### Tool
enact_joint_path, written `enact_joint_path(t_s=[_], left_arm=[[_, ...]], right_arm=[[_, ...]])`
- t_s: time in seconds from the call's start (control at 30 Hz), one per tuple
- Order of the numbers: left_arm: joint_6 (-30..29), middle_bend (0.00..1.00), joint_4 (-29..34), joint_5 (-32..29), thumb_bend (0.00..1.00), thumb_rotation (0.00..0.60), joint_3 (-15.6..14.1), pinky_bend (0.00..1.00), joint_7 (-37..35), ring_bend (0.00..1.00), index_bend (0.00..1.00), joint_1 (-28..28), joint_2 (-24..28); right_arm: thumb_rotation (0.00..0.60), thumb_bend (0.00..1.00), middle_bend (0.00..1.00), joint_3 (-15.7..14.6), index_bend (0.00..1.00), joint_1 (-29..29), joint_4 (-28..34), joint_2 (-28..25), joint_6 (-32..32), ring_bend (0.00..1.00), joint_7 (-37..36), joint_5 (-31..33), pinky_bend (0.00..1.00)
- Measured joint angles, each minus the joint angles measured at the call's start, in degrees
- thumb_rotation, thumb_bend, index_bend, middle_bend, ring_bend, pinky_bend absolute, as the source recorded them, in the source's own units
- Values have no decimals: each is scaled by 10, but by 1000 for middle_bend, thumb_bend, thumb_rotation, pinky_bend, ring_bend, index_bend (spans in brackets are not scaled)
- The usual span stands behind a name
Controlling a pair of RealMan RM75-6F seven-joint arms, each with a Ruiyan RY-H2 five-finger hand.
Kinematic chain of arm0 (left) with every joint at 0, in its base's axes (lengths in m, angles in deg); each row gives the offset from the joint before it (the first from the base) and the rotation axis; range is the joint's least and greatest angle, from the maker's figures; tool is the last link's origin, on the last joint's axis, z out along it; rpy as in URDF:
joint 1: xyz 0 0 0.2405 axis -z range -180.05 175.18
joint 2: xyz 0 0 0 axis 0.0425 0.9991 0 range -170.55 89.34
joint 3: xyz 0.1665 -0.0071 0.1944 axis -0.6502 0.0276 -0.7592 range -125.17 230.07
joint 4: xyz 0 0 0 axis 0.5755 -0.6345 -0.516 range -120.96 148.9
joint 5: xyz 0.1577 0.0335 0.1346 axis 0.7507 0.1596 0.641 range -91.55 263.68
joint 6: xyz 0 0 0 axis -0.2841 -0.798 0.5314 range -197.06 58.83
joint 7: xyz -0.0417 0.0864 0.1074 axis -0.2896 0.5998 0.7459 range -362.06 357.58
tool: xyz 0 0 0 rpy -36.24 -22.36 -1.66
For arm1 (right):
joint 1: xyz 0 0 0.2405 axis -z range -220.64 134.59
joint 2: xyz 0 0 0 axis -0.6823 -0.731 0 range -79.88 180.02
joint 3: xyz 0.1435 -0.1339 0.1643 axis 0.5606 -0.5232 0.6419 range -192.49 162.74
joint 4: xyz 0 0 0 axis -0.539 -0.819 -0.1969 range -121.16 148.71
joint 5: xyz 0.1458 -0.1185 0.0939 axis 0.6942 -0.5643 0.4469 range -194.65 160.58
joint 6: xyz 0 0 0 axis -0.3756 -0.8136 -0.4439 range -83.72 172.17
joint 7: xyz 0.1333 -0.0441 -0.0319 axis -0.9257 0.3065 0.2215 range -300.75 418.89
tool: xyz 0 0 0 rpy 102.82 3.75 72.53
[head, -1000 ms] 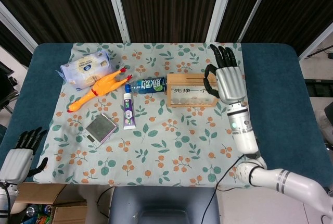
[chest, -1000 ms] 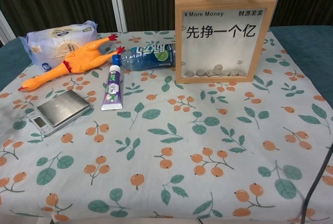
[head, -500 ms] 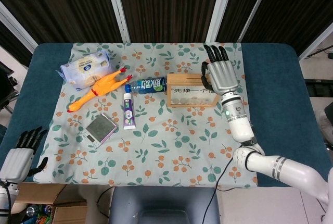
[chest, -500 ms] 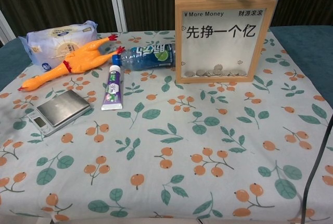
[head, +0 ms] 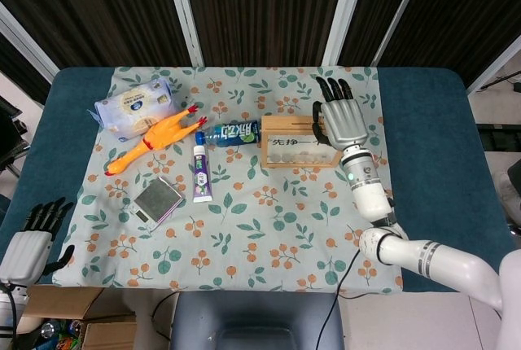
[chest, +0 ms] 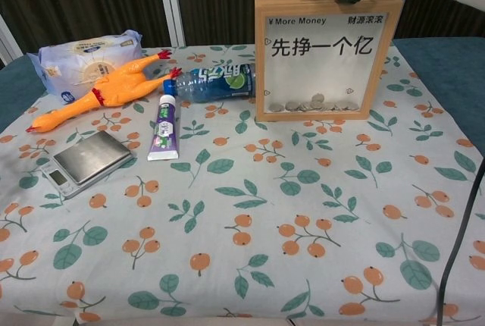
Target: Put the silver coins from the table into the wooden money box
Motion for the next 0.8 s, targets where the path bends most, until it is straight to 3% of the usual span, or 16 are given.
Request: enact_joint_path(t_s=[0.1,0.17,0.23,0.27,0.3,0.43,0.6,0.8], left_arm=[[0,0,1,0,375,600,0,0,1,0,0,0,0],[0,0,1,0,376,600,0,0,1,0,0,0,0],[0,0,1,0,376,600,0,0,1,0,0,0,1],[0,0,2,0,376,600,0,0,1,0,0,0,1],[0,0,2,0,376,600,0,0,2,0,0,0,1],[-3,0,4,0,376,600,1,0,2,0,0,-1,3],[-11,0,6,3,376,600,2,0,1,0,0,-3,4],[-25,0,9,8,375,600,3,0,0,0,0,-6,7]], right_arm=[[600,617,163,-5,657,-2,-3,0,-1,0,-3,2,0],[600,617,142,-9,442,-2,-3,-3,-1,0,-7,-1,0],[600,609,74,-12,132,0,-1,-6,-3,0,-14,-7,0],[600,598,36,-13,34,2,1,-8,-6,0,-20,-12,0],[600,584,11,-13,0,4,2,-9,-10,0,-26,-17,0],[600,544,0,-18,0,21,16,-23,-42,0,-50,-55,0],[600,512,0,-45,0,85,91,-80,-116,0,-80,-120,0],[600,485,0,-141,0,232,168,-147,-248,0,-111,-221,0]])
